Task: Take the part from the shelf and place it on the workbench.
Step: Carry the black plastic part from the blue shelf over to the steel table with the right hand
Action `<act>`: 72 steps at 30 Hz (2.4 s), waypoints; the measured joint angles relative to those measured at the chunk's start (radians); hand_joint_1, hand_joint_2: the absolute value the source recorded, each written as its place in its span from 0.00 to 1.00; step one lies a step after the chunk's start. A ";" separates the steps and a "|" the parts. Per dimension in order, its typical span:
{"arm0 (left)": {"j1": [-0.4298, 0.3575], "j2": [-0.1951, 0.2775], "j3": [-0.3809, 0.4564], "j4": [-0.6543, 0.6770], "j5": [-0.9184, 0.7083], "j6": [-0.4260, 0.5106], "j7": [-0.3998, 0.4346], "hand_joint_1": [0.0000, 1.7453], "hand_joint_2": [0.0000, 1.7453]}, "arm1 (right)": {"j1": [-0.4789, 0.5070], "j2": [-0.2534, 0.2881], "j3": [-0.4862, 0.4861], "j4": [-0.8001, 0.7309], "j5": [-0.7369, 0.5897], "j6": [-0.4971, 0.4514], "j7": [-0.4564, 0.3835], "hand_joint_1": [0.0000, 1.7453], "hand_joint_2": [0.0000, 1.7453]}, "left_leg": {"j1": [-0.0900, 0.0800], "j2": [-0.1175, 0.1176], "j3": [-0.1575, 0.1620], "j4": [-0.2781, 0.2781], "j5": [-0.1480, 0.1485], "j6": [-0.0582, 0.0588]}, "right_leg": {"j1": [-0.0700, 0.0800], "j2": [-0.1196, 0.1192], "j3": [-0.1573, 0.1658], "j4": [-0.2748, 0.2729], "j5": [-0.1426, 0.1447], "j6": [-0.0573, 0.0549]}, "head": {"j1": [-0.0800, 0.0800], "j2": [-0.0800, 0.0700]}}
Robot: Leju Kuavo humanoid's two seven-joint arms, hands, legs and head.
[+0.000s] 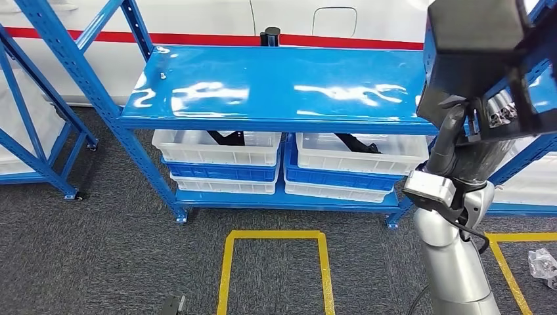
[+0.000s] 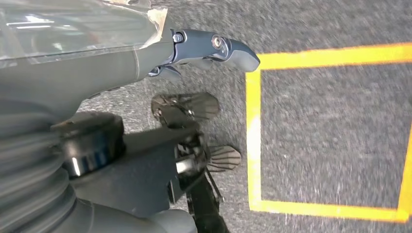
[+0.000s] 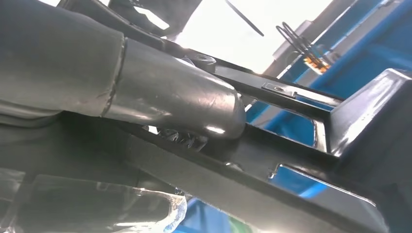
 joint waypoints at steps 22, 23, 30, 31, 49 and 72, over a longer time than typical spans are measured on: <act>0.001 0.008 0.003 0.000 -0.012 0.002 0.003 0.00 1.00 | -0.019 -0.001 0.008 0.020 -0.004 0.000 0.003 1.00 0.00 | 0.005 0.003 -0.234 0.291 -0.029 -0.031 | 0.007 0.001 0.090 -0.031 -0.062 -0.058 | 0.011 0.000; 0.000 0.008 0.003 0.000 -0.012 0.002 0.004 0.00 1.00 | -0.018 -0.001 0.008 0.020 -0.004 0.000 0.003 1.00 0.00 | 0.009 0.003 -0.213 0.294 -0.008 -0.034 | 0.006 0.001 0.073 -0.025 -0.053 -0.055 | 0.011 0.000; -0.005 0.009 0.003 -0.001 -0.013 0.002 0.004 0.00 1.00 | -0.018 -0.002 0.008 0.018 -0.003 0.000 0.003 1.00 0.00 | 0.001 -0.003 -0.009 0.008 0.001 -0.009 | 0.006 -0.002 0.007 0.000 -0.004 -0.004 | 0.015 0.000; -0.005 0.009 0.003 -0.001 -0.013 0.002 0.004 0.00 1.00 | -0.017 -0.002 0.008 0.018 -0.003 0.000 0.003 1.00 0.00 | -0.001 -0.001 -0.016 0.003 0.012 0.003 | 0.003 -0.001 0.001 0.003 -0.006 0.001 | 0.014 0.000; -0.004 0.015 0.003 0.000 -0.021 -0.001 0.007 0.00 1.00 | 0.017 -0.005 0.008 0.019 0.006 0.000 0.005 1.00 0.00 | -0.005 0.007 -0.174 0.031 0.104 -0.012 | 0.001 0.002 0.127 -0.031 -0.096 -0.032 | 0.022 0.000; -0.008 0.017 0.003 -0.003 -0.028 0.001 0.014 0.00 1.00 | 0.018 -0.020 0.036 0.024 0.006 0.000 0.060 1.00 0.00 | -0.002 0.014 -0.158 0.001 0.139 0.027 | -0.001 0.003 0.047 0.185 -0.126 0.029 | 0.037 0.000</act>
